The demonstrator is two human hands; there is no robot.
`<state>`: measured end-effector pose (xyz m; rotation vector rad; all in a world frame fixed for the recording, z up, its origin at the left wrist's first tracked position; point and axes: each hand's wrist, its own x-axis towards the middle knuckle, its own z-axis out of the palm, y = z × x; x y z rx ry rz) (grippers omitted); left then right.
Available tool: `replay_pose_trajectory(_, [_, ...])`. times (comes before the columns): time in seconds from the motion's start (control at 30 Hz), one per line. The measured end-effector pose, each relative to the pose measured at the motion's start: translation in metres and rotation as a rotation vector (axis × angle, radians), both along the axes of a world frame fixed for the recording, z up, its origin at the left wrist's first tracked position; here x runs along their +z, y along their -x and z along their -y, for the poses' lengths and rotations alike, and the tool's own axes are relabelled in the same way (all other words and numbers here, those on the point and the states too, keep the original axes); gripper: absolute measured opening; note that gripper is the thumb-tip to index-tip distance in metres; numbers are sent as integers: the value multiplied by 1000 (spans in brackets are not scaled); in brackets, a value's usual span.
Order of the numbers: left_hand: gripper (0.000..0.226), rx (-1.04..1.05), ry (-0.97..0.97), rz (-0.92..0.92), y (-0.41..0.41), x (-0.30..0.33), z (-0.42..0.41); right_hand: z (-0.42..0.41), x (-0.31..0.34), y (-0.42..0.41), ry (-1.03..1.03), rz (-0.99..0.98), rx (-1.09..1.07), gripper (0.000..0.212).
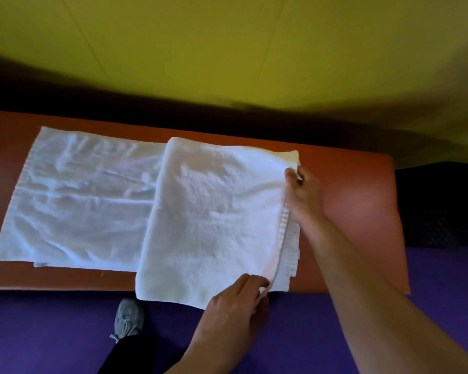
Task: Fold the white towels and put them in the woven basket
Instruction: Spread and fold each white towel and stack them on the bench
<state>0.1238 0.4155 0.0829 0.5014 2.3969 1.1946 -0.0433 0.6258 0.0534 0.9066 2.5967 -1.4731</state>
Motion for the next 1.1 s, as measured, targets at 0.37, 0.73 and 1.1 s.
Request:
replay_pose_trajectory(0.37, [72,-323,243,277,3,-30,-77,-62,-43,-15,-78,71,-21,17])
replay_pose_trajectory(0.73, [42,163,621,9,17,-64,77,3,-81,-158,-215,237,139,36])
replay_pose_trajectory(1.1, [57,693,349,541,21,-107,143,38,-91,-245,407,434,-745,37])
